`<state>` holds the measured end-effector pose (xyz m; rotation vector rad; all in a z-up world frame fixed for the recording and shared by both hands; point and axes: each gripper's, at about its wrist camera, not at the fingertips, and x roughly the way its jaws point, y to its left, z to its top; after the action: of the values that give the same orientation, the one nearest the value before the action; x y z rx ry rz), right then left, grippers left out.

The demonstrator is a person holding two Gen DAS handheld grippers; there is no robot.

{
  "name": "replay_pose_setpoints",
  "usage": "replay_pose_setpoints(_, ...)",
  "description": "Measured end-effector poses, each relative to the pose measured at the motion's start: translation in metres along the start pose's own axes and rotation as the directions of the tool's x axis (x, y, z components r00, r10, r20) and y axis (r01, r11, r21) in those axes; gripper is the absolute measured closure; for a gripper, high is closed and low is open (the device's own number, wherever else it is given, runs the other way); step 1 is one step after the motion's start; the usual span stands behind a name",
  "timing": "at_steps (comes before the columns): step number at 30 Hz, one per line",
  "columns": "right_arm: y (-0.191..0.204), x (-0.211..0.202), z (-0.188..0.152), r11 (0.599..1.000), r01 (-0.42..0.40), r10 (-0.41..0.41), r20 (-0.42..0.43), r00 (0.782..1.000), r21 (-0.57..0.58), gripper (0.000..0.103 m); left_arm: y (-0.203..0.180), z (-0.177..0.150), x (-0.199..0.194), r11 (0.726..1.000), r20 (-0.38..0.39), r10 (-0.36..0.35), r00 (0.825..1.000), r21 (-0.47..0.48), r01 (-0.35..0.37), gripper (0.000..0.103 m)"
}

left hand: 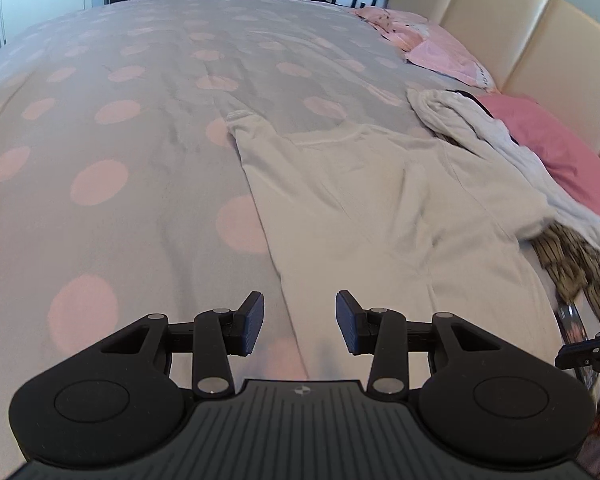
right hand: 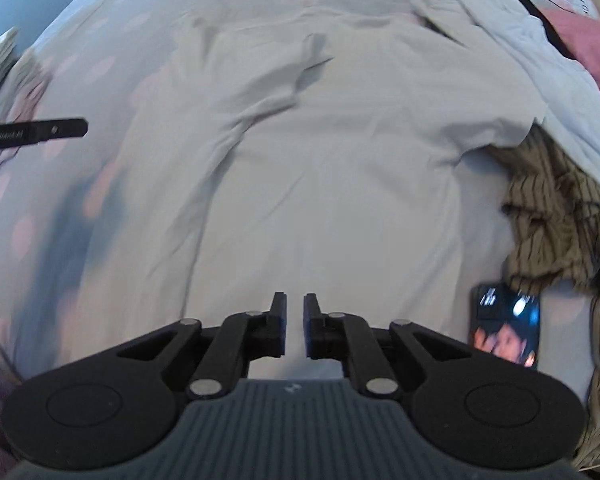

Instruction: Fold clothes

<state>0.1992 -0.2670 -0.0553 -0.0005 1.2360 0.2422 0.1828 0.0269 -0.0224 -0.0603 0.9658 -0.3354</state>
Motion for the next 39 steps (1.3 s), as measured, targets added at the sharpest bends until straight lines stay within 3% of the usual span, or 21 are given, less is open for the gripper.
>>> replay_pose_setpoints(3, -0.018, 0.012, 0.028, 1.0, 0.003, -0.003, -0.004, 1.0, 0.02, 0.089, 0.008, 0.022, 0.034, 1.0, 0.018, 0.011, 1.0, -0.025, -0.01, 0.066)
replay_pose_setpoints(9, -0.033, 0.03, 0.071, 0.999, -0.036, 0.036, 0.017, 0.999, 0.002, 0.082, 0.028, 0.062, 0.096, 0.987, 0.079, -0.068, 0.995, -0.139, 0.079, 0.066)
replay_pose_setpoints(14, -0.055, 0.044, 0.105, 0.999, 0.034, -0.032, 0.078, 0.996, -0.023, 0.082, 0.034, 0.088, 0.128, 0.99, 0.081, -0.031, 0.996, -0.134, 0.041, 0.066)
replay_pose_setpoints(20, -0.107, 0.036, 0.126, 0.991, 0.072, -0.087, 0.132, 0.987, 0.111, 0.082, 0.054, 0.106, 0.151, 0.987, 0.079, 0.051, 0.996, -0.159, -0.038, 0.066)
replay_pose_setpoints(26, -0.159, 0.008, 0.128, 0.959, 0.135, -0.189, 0.206, 0.96, 0.251, 0.079, 0.054, 0.112, 0.145, 0.98, 0.118, 0.1, 0.988, -0.181, -0.077, 0.066)
replay_pose_setpoints(28, -0.163, 0.006, 0.126, 0.955, 0.096, -0.16, 0.217, 0.963, 0.281, 0.078, 0.045, 0.109, 0.135, 0.986, 0.138, 0.116, 0.984, -0.135, -0.097, 0.066)
replay_pose_setpoints(31, -0.154, 0.012, 0.126, 0.955, -0.01, -0.066, 0.242, 0.968, 0.297, 0.077, 0.028, 0.103, 0.119, 0.995, 0.124, 0.081, 0.989, -0.062, -0.074, 0.066)
replay_pose_setpoints(34, -0.127, 0.023, 0.136, 0.955, -0.115, 0.042, 0.26, 0.965, 0.273, 0.071, 0.009, 0.095, 0.105, 0.998, 0.083, 0.054, 0.995, 0.029, -0.057, 0.066)
replay_pose_setpoints(39, -0.075, 0.039, 0.159, 0.96, -0.211, 0.155, 0.276, 0.949, 0.186, 0.064, -0.011, 0.078, 0.089, 0.989, 0.011, 0.054, 0.998, 0.135, -0.055, 0.066)
